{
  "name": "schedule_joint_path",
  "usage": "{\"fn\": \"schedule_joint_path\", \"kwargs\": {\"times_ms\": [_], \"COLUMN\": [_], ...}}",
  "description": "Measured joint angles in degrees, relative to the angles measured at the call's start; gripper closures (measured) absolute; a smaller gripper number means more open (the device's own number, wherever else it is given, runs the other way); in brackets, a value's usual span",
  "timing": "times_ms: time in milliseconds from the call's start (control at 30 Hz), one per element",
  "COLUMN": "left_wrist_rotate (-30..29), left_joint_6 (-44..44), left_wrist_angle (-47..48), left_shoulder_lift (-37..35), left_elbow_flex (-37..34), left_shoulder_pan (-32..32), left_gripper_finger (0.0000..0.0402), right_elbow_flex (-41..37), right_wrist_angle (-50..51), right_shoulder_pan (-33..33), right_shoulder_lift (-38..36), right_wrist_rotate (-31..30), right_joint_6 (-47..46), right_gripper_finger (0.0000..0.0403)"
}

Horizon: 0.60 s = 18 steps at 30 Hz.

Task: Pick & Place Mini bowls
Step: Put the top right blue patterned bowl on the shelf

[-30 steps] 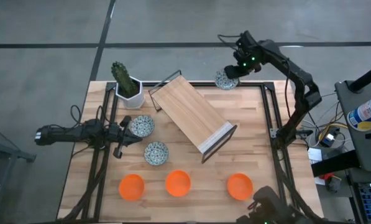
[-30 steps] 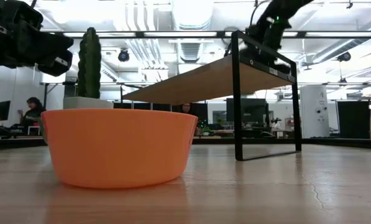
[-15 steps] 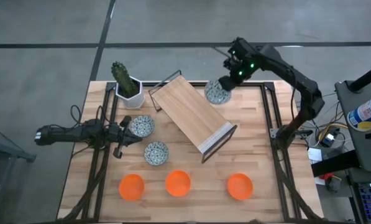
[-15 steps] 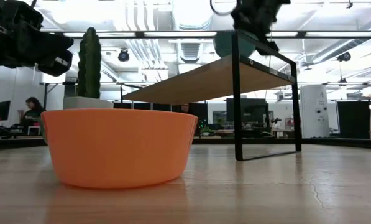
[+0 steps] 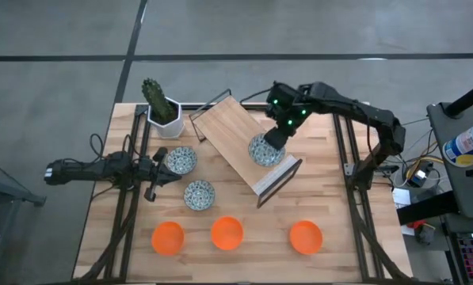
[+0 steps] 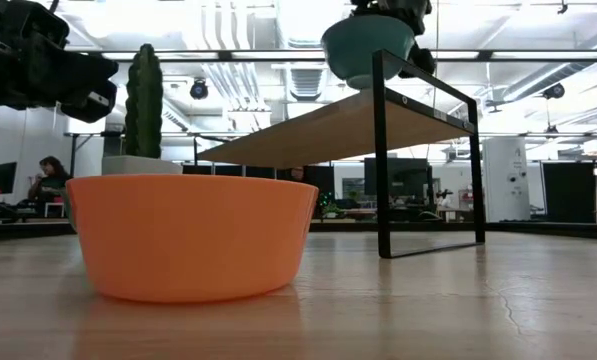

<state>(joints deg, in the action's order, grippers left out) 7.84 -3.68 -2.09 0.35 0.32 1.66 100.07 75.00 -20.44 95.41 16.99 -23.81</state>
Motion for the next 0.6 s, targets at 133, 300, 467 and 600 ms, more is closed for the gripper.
{"fn": "schedule_joint_path", "kwargs": {"times_ms": [133, 300, 467, 600], "left_wrist_rotate": [0.0, 0.0, 0.0, 0.0], "left_joint_6": [0.0, 0.0, 0.01, 0.01], "left_wrist_angle": [0.0, 0.0, 0.0, 0.0], "left_shoulder_lift": [0.01, 0.01, 0.0, 0.0], "left_elbow_flex": [0.01, 0.0, 0.02, 0.02], "left_shoulder_pan": [0.0, 0.01, 0.01, 0.0], "left_gripper_finger": [0.0402, 0.0402, 0.0402, 0.0402], "right_elbow_flex": [-0.41, -2.78, -6.08, -8.1], "right_wrist_angle": [-0.04, -0.5, -1.28, -3.83], "right_shoulder_pan": [0.77, 1.75, 2.26, 2.8], "right_shoulder_lift": [2.23, 2.96, 2.77, 2.39], "right_wrist_rotate": [-1.12, -2.02, -1.99, -1.11], "right_joint_6": [0.24, 1.02, 1.26, 1.29], "right_gripper_finger": [0.039, 0.039, 0.039, 0.039]}}
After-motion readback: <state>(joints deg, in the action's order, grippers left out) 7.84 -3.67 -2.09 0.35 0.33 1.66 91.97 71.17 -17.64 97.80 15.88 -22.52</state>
